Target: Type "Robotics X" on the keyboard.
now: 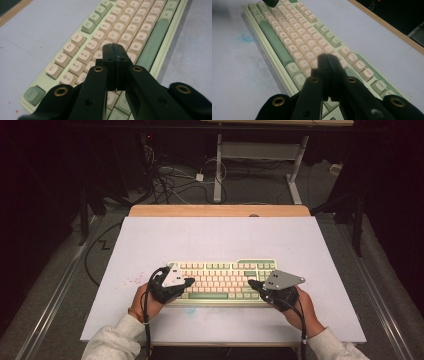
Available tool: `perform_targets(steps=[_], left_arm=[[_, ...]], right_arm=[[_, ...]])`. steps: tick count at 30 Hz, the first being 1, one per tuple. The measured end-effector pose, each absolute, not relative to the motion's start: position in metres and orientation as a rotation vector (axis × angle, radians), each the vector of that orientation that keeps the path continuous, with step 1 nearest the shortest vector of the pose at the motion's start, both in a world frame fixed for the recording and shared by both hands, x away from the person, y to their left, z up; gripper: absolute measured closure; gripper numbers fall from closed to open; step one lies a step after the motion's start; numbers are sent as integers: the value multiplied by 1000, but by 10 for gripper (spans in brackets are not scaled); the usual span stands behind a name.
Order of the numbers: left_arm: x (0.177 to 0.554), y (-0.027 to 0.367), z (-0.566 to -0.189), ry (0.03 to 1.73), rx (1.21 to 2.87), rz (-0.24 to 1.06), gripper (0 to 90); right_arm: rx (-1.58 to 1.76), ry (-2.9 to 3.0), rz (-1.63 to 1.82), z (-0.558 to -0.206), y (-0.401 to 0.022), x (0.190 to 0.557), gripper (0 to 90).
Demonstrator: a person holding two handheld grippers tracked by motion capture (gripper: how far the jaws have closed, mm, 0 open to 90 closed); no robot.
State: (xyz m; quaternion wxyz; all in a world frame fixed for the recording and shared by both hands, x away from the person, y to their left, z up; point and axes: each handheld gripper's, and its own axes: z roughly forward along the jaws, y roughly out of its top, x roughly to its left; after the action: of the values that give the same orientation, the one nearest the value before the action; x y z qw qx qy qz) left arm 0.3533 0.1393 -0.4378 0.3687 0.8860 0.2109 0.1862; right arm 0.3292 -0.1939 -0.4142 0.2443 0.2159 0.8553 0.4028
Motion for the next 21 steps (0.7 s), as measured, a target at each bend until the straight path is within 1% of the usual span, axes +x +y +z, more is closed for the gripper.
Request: perform_targets(steps=[7, 21], left_arm=[[364, 125, -438, 541, 2299, 466, 874], [377, 111, -441, 543, 2309, 446, 874]], right_arm=[[595, 2340, 1100, -415, -194, 329, 900], [595, 2354, 1095, -418, -193, 330, 900]])
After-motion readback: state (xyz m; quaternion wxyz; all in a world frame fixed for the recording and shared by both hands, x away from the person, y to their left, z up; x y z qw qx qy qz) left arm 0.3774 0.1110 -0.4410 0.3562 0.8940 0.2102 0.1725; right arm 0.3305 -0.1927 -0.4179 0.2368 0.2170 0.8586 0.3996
